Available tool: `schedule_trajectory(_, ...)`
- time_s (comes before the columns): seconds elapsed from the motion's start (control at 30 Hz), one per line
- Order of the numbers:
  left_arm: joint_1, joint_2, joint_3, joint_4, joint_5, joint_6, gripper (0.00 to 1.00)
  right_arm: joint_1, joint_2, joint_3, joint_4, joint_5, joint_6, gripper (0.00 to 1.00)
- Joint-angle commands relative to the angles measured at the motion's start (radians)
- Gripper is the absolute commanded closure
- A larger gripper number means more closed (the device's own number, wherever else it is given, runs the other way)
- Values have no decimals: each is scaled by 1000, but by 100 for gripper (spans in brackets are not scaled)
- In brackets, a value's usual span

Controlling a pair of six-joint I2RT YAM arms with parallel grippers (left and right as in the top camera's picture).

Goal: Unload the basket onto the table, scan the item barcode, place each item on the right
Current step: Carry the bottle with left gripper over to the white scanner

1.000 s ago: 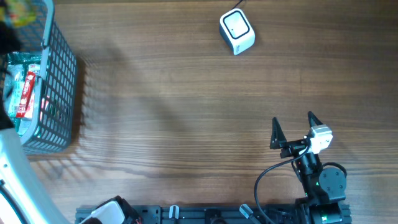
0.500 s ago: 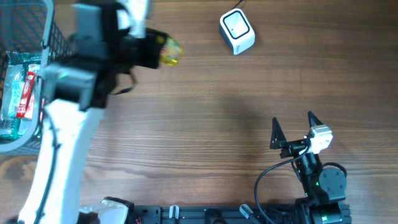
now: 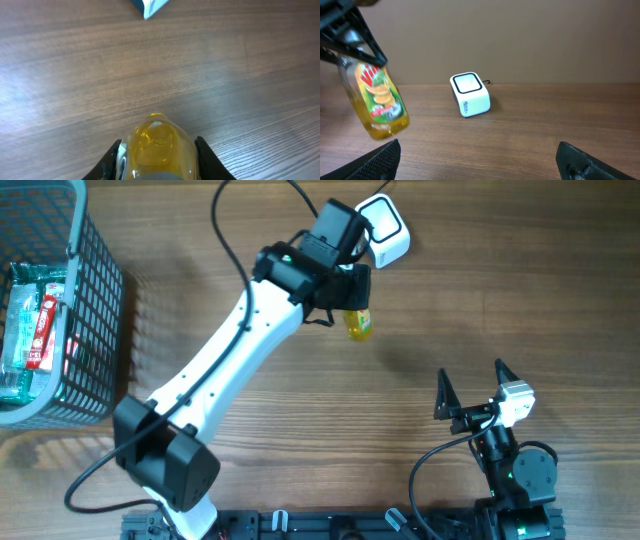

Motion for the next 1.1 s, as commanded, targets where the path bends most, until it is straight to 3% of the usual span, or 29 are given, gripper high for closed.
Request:
schedule_trajectory(0.0, -56, 26, 18, 23, -119, -106, 77, -2, -6, -1, 2, 9, -7, 0)
schedule_trajectory(0.1, -114, 50, 18, 56, -237, -182, 85, -2, -6, -1, 2, 9, -7, 1)
schedule_trajectory(0.63, -277, 230, 18, 240, -338, -192, 85, -2, -6, -1, 2, 9, -7, 0)
schedule_trajectory(0.9, -316, 277, 18, 259, -338, -184, 81, -2, -6, -1, 2, 9, -7, 0)
schedule_trajectory(1.07, -323, 277, 18, 257, -337, -184, 68, -2, -6, -1, 2, 9, -7, 0)
